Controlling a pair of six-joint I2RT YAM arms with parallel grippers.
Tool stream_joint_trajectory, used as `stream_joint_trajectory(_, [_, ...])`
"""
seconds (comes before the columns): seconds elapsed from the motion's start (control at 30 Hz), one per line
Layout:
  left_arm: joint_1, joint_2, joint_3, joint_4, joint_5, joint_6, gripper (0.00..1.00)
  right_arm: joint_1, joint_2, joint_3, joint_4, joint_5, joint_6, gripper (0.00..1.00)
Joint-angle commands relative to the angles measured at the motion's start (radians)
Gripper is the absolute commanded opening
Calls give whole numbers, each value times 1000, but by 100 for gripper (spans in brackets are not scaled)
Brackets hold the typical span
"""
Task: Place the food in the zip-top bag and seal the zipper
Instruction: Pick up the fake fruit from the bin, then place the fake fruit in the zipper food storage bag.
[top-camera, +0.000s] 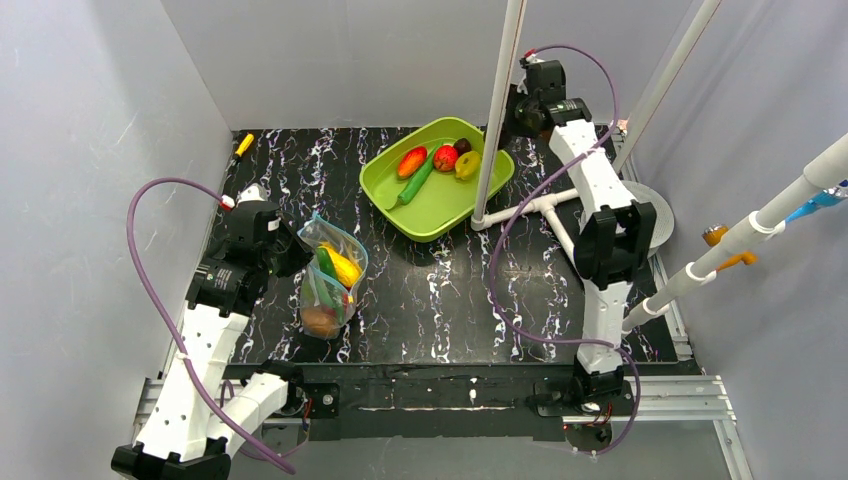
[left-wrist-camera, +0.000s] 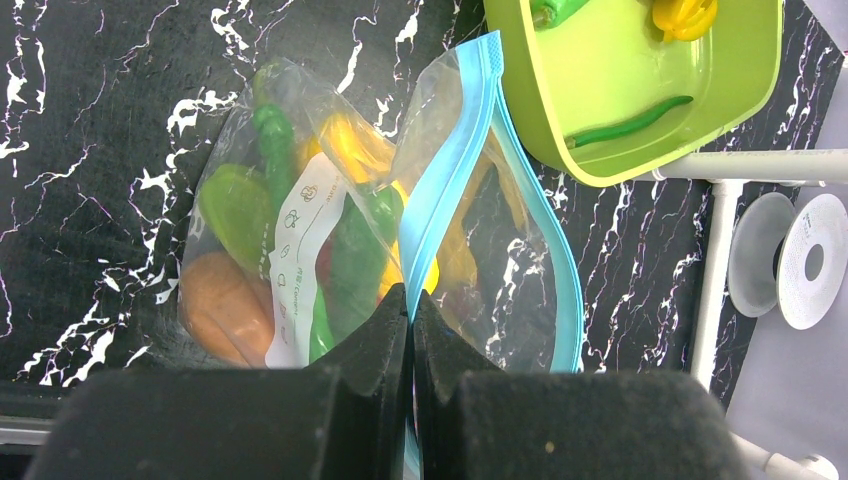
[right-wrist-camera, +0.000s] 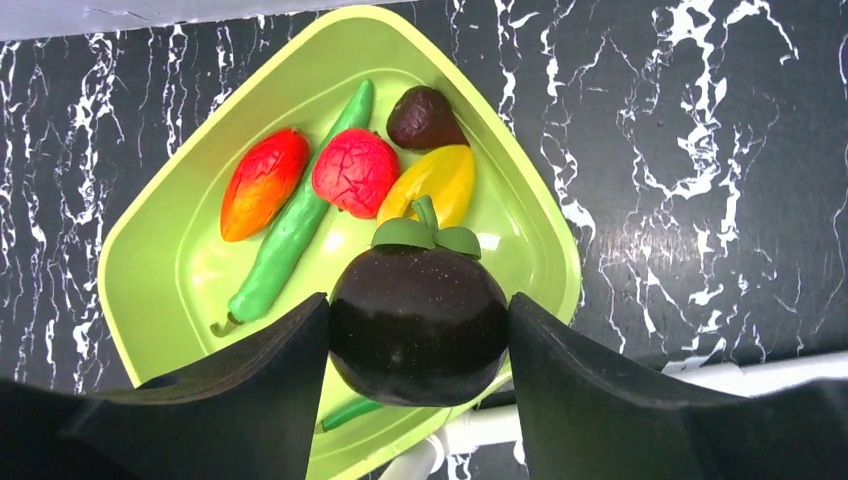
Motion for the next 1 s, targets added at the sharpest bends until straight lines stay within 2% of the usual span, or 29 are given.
stream_joint_trajectory(0.0, [5, -16, 14, -17, -10, 14, 0, 5, -118, -117, 45, 13, 32, 37])
stream_joint_trajectory(0.5, [6, 8, 4, 23, 10, 23, 0, 7, -452, -617, 36, 334, -41, 33])
stream_joint_trajectory(0.67, [6, 11, -2, 37, 15, 21, 0, 24, -561, -805, 48, 265, -9, 32])
stream_joint_trajectory(0.83, [5, 15, 5, 29, 12, 25, 0, 138, -663, -980, 75, 234, 6, 32])
stream_joint_trajectory(0.97, [6, 14, -2, 39, 16, 18, 0, 301, -721, -1056, 117, 192, 53, 32])
